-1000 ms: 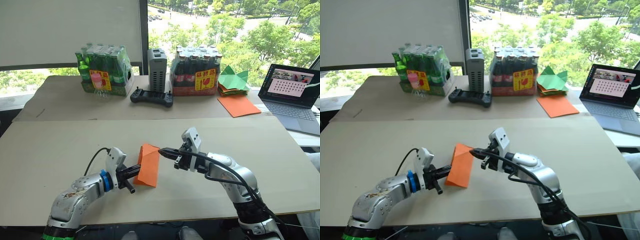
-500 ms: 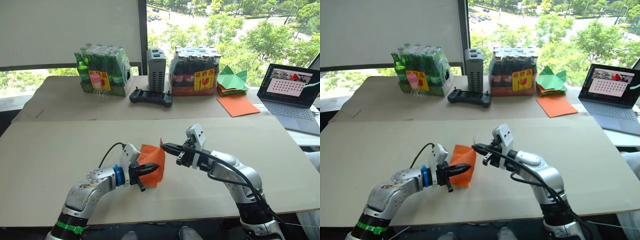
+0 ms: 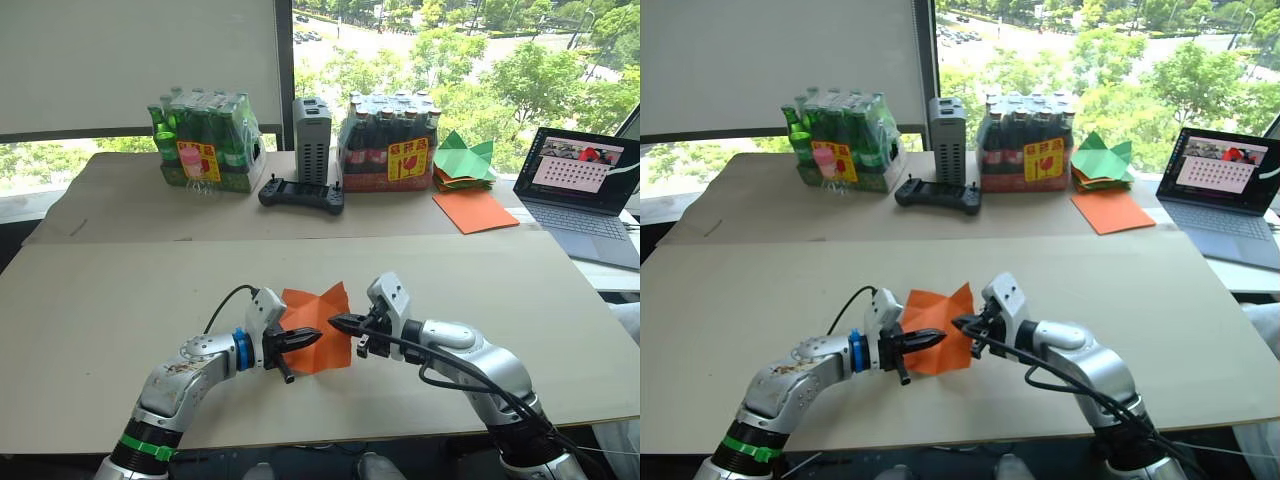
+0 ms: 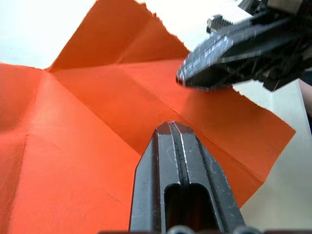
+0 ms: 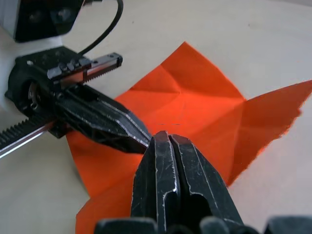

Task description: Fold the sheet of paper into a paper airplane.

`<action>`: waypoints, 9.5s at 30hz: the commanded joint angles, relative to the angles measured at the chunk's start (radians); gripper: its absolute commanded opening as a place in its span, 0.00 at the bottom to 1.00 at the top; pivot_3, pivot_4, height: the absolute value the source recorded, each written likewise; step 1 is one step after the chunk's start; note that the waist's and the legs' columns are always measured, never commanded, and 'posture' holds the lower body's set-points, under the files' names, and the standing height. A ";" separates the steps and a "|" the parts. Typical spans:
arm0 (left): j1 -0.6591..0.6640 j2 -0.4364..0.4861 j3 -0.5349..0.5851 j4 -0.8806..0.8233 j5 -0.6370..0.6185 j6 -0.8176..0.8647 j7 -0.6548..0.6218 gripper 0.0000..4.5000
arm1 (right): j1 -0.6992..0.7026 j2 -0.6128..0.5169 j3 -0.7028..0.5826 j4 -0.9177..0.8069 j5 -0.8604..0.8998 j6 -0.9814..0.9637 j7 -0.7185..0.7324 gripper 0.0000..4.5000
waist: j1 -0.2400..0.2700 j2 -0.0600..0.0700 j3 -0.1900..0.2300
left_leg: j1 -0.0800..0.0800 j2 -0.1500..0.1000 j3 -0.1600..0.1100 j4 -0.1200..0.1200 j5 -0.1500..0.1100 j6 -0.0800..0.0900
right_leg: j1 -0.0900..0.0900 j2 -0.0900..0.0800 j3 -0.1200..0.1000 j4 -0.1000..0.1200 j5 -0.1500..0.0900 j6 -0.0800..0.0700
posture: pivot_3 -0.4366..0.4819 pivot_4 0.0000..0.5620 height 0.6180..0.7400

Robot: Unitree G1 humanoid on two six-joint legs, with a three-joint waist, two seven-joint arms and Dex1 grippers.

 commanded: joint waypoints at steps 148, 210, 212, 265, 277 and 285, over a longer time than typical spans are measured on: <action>-0.133 -0.161 0.123 0.009 -0.061 0.079 0.198 0.00 | -0.168 -0.125 0.362 0.247 -1.122 -0.812 -0.118 0.01 | 0.002 0.001 -0.001 | 0.000 -0.001 0.000 0.005 0.000 0.000 | 0.002 -0.001 0.000 0.002 0.001 0.000 | 0.48 0.27 1.00; -0.254 -0.226 -0.026 0.374 0.216 -0.120 0.119 0.00 | -0.004 0.011 0.079 0.093 -0.652 -0.451 0.106 0.01 | 0.003 0.001 -0.001 | 0.007 -0.001 -0.001 0.005 0.000 0.000 | 0.010 -0.001 0.000 0.001 0.001 0.001 | 0.48 0.27 1.00; -0.257 -0.228 -0.025 0.374 0.216 -0.118 0.120 0.00 | 0.002 0.037 0.077 0.103 -0.645 -0.427 0.079 0.01 | 0.003 0.001 -0.001 | 0.007 -0.001 -0.001 0.005 0.000 0.000 | 0.010 -0.001 0.000 0.001 0.001 0.001 | 0.48 0.27 1.00; -0.279 -0.185 -0.062 0.469 0.301 -0.138 0.126 0.00 | 0.050 -0.009 0.171 0.103 -0.676 -0.165 -0.018 0.01 | 0.002 0.001 -0.002 | 0.016 -0.002 -0.001 0.005 0.000 0.000 | 0.020 -0.001 -0.001 -0.002 0.000 0.003 | 0.48 0.27 1.00; -0.258 -0.169 -0.064 0.480 0.326 -0.153 0.127 0.00 | -0.012 0.084 0.140 0.133 -0.654 -0.138 -0.070 0.01 | -0.006 0.000 -0.003 | 0.018 -0.001 -0.001 0.005 0.000 0.000 | 0.020 0.000 0.000 -0.001 -0.003 0.006 | 0.48 0.27 1.00; -0.261 -0.177 -0.065 0.476 0.326 -0.150 0.132 0.00 | -0.039 0.115 0.169 0.195 -0.662 -0.152 -0.087 0.01 | -0.007 0.001 -0.003 | 0.018 -0.001 -0.001 0.005 0.000 0.000 | 0.020 0.000 0.000 -0.001 -0.002 0.006 | 0.48 0.27 1.00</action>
